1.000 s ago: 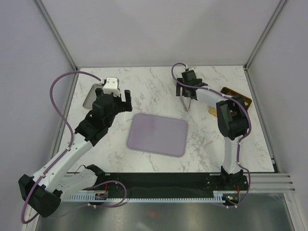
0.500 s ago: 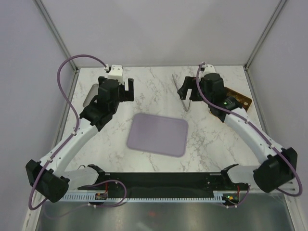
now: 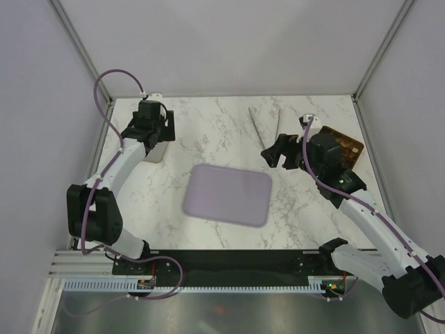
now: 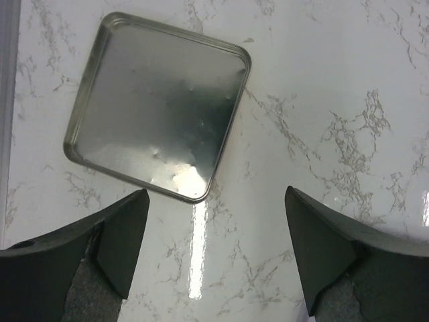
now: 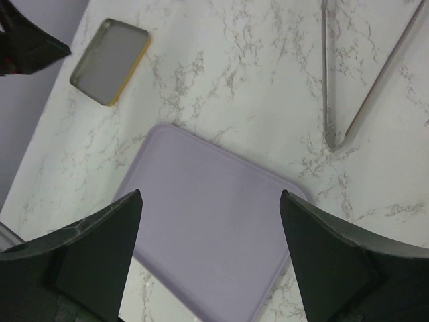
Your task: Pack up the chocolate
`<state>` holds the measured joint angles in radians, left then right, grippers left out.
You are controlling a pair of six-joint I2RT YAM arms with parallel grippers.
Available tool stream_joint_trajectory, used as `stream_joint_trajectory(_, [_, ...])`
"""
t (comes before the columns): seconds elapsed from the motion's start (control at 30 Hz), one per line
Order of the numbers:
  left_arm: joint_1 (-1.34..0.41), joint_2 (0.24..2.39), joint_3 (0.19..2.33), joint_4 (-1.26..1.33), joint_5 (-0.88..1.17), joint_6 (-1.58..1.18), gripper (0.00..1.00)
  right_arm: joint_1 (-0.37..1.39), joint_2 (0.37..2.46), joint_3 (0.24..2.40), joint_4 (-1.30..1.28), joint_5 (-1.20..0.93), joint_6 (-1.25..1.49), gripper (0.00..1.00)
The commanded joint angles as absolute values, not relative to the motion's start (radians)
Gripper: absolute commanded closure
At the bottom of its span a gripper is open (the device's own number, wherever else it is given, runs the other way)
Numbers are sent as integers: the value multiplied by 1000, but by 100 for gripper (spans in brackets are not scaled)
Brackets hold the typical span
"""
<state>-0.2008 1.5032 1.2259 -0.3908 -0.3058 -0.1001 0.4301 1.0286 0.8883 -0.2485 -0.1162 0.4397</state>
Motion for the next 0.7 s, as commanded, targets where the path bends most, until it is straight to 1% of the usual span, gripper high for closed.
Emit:
stream_joint_trajectory(0.0, [-184, 1555, 1278, -396, -206, -107, 11, 431, 928, 858, -189, -164, 479, 9])
stream_joint_trajectory(0.1, [-181, 1627, 1276, -390, -195, -117, 17, 431, 868, 813, -160, -195, 508, 10])
stream_joint_trajectory(0.13, [-179, 1649, 1282, -390, -195, -115, 20, 434, 844, 801, -155, -196, 505, 11])
stream_joint_trajectory(0.17, [-179, 1695, 1288, -390, -201, -114, 28, 433, 830, 786, -138, -195, 496, 10])
stream_joint_trajectory(0.23, [-178, 1729, 1290, -390, -201, -114, 33, 433, 799, 727, -115, -166, 489, 11])
stream_joint_trajectory(0.43, [-170, 1848, 1318, -391, -215, -113, 37, 433, 769, 680, -117, -181, 468, 11])
stream_joint_trajectory(0.5, [-170, 1877, 1331, -391, -209, -117, 42, 437, 762, 675, -123, -166, 454, 11])
stream_joint_trajectory(0.67, [-167, 1953, 1354, -391, -201, -115, 43, 439, 773, 686, -124, -158, 449, 11])
